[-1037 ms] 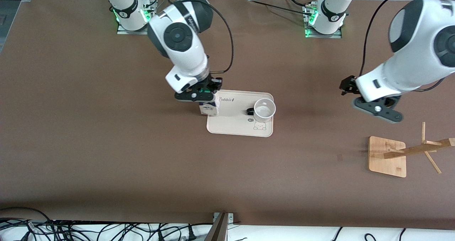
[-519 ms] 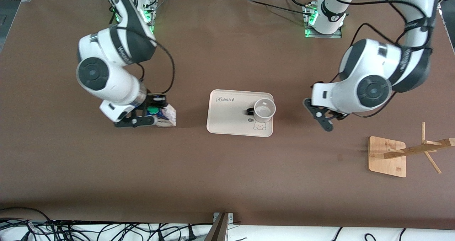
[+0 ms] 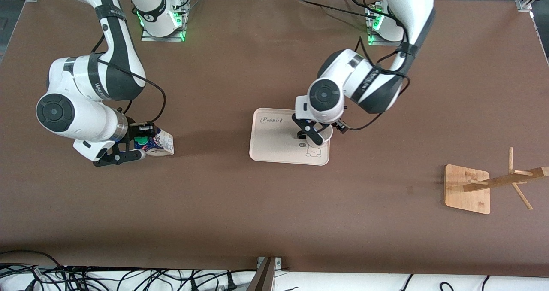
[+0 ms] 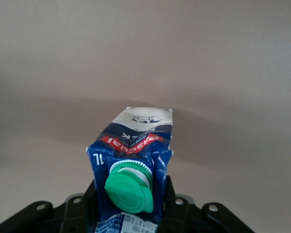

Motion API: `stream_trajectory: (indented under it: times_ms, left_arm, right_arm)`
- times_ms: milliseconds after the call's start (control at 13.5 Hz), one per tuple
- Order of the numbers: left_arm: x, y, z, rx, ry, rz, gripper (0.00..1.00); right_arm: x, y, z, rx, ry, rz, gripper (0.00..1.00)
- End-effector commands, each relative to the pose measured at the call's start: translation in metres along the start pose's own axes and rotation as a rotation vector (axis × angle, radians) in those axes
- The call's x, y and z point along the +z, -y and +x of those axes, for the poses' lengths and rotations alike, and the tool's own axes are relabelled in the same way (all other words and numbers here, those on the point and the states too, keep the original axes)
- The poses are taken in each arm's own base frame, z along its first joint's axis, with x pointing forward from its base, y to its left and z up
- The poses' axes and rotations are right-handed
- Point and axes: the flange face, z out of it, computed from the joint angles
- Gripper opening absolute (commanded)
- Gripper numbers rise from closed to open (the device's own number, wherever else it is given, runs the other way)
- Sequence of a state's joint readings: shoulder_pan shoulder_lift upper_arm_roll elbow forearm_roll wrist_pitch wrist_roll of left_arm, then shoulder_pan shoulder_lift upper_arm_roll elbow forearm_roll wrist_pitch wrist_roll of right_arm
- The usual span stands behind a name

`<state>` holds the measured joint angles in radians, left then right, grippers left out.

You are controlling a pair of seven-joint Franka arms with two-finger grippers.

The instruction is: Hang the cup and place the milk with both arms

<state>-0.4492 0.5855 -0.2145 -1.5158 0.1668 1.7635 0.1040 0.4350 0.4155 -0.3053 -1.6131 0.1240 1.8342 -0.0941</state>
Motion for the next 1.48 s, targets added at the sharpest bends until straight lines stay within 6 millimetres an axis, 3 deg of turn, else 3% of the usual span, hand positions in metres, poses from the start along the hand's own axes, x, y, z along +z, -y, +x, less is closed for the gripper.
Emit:
stream_trajectory:
  times_ms: [0, 74, 222, 296, 370, 444, 519, 667, 889, 1111, 1259, 1407]
  left_arm:
    - [0.027, -0.007, 0.019, -0.006, 0.016, 0.093, 1.00]
    - [0.044, -0.017, 0.028, -0.022, 0.016, 0.111, 0.97]
    - [0.057, -0.044, 0.037, -0.040, 0.020, 0.154, 0.93]
    - [0.065, -0.045, 0.039, -0.032, 0.028, 0.166, 0.84]
    - [0.070, -0.044, 0.040, -0.029, 0.035, 0.179, 0.70]
    - [0.070, -0.047, 0.040, -0.021, 0.036, 0.183, 0.52]
    - [0.068, -0.046, 0.040, -0.022, 0.034, 0.184, 0.37]
    - [0.068, -0.047, 0.040, -0.021, 0.034, 0.184, 0.00]
    - [0.060, -0.046, 0.042, -0.028, 0.019, 0.179, 0.00]
    - [0.037, -0.041, 0.041, -0.051, -0.015, 0.169, 0.00]
    - [-0.002, -0.038, 0.030, -0.128, -0.042, 0.182, 0.00]
    - [-0.058, -0.025, 0.006, -0.206, -0.076, 0.195, 0.00]
  right_arm:
    - [0.025, -0.031, -0.005, -0.036, -0.020, 0.057, 0.52]
    - [0.031, -0.039, -0.006, -0.031, -0.021, 0.071, 0.52]
    - [0.037, -0.043, -0.005, -0.025, -0.022, 0.070, 0.52]
    - [0.038, -0.043, -0.005, -0.022, -0.022, 0.075, 0.52]
    - [0.043, -0.045, -0.004, -0.016, -0.017, 0.079, 0.53]
    - [0.044, -0.045, -0.003, -0.015, -0.018, 0.078, 0.66]
    - [0.042, -0.048, -0.003, 0.001, -0.022, 0.080, 1.00]
    - [0.037, -0.048, -0.003, 0.009, -0.023, 0.089, 1.00]
    - [0.007, -0.044, -0.003, 0.004, -0.051, 0.093, 1.00]
    - [-0.051, -0.035, -0.007, 0.025, -0.044, 0.082, 1.00]
    - [-0.105, -0.034, -0.020, 0.001, -0.085, 0.043, 1.00]
    - [-0.139, -0.034, -0.045, -0.010, -0.093, 0.058, 1.00]
